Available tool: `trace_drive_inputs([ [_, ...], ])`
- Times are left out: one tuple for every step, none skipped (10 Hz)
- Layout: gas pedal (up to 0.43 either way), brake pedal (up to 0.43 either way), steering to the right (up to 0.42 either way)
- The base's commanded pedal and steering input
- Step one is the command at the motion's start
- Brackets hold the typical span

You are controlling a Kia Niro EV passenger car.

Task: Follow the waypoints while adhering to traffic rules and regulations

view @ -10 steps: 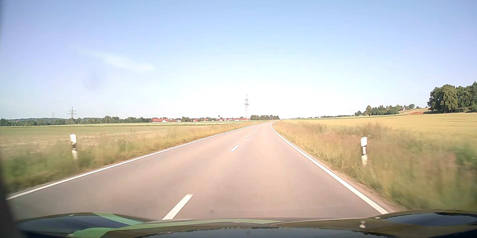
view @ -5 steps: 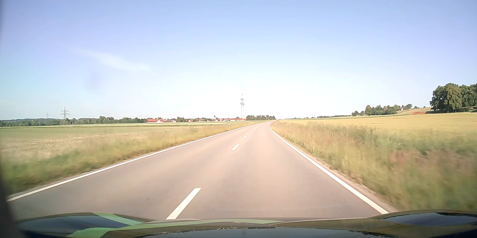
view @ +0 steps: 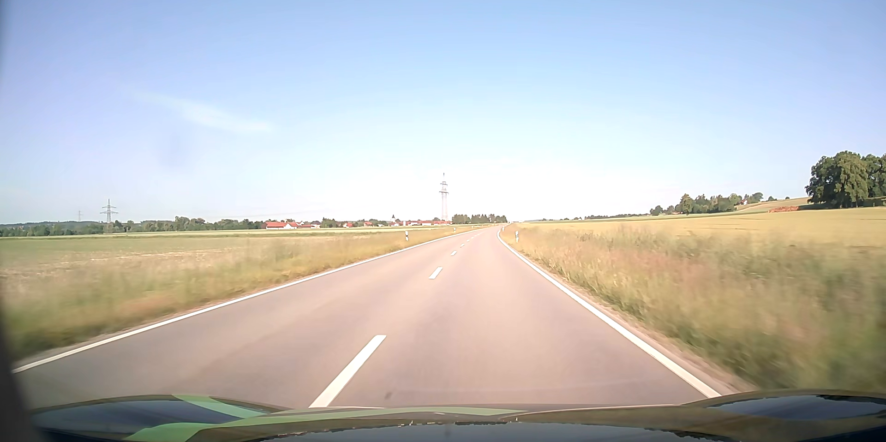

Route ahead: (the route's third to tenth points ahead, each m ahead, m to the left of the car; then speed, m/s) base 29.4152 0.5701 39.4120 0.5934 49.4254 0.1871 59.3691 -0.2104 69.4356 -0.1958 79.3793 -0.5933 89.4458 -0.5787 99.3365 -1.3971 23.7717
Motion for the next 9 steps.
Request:
trace_drive_inputs([
  [0.240,0.000,0.003],
  [0.240,0.000,0.003],
  [0.248,0.000,0.003],
  [0.248,0.000,0.003],
  [0.248,0.000,0.003],
  [0.248,0.000,0.002],
  [0.260,0.000,0.001],
  [0.268,0.000,0.000],
  [0.268,0.000,0.000],
])
